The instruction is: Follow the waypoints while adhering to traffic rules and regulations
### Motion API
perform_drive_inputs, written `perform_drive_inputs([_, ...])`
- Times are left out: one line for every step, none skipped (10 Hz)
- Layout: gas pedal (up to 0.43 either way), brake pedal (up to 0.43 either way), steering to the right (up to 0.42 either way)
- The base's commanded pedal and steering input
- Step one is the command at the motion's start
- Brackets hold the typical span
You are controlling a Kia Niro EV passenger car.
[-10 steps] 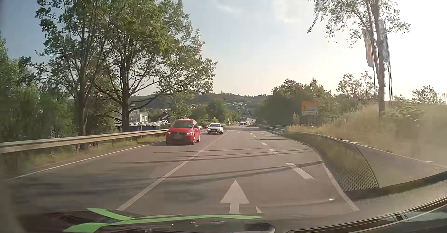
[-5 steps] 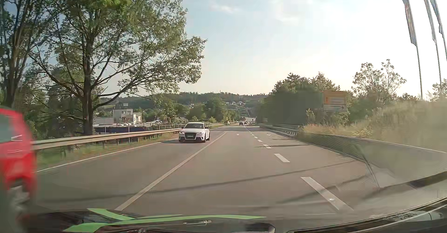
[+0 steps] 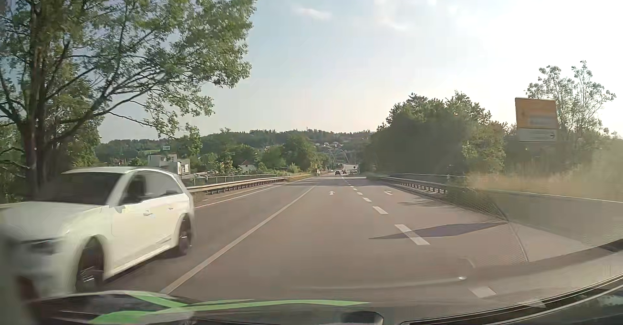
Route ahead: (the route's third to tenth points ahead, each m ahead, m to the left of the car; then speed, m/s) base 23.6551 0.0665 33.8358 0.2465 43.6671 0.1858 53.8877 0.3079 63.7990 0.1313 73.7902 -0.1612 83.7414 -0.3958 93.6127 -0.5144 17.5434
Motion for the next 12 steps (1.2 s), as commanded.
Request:
perform_drive_inputs([0.067, 0.0, -0.003])
perform_drive_inputs([0.067, 0.0, -0.003])
perform_drive_inputs([0.067, 0.0, -0.003])
perform_drive_inputs([0.067, 0.0, -0.003])
perform_drive_inputs([0.067, 0.0, -0.003])
perform_drive_inputs([0.079, 0.0, -0.003])
perform_drive_inputs([0.079, 0.0, -0.003])
perform_drive_inputs([0.079, 0.0, -0.003])
perform_drive_inputs([0.079, 0.0, -0.003])
perform_drive_inputs([0.079, 0.0, -0.002])
perform_drive_inputs([0.079, 0.0, 0.0])
perform_drive_inputs([0.079, 0.0, 0.0])
